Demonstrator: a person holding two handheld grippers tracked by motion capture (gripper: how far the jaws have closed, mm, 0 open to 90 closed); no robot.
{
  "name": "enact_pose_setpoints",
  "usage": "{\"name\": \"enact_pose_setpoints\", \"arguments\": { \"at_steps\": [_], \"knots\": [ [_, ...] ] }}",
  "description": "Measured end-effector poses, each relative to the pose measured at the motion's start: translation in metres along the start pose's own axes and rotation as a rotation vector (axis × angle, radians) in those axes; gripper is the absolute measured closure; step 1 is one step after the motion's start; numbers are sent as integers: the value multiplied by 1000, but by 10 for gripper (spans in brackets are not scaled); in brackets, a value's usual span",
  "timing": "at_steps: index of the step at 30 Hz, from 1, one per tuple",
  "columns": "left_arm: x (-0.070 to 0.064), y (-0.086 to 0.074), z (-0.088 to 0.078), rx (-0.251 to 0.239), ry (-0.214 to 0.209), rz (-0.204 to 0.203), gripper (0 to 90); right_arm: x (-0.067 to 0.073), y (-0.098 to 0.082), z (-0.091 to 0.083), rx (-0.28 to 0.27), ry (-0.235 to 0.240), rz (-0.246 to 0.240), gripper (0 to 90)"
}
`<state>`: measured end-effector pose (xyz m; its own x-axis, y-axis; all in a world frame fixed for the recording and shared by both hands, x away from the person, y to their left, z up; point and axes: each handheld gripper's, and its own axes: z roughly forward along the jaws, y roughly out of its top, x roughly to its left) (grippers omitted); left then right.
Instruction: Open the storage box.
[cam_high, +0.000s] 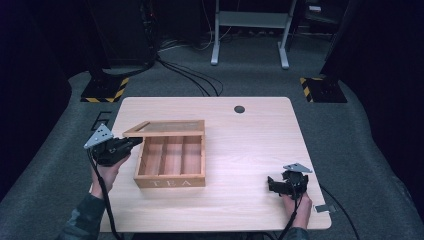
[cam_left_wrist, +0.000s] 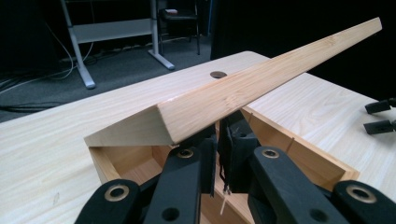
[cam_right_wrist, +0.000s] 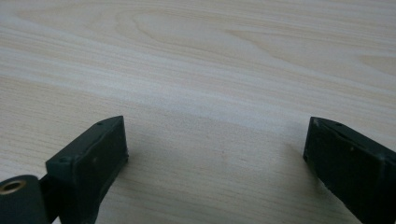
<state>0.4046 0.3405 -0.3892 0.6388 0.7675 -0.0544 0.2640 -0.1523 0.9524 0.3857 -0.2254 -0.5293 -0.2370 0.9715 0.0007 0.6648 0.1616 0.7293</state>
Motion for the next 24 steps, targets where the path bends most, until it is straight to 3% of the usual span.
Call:
{"name": "enact_pose_setpoints", "arguments": {
  "at_steps": [24],
  "knots": [
    [15, 30, 13, 27, 4, 3, 844, 0, 0, 0, 0, 0, 0, 57]
  ]
}}
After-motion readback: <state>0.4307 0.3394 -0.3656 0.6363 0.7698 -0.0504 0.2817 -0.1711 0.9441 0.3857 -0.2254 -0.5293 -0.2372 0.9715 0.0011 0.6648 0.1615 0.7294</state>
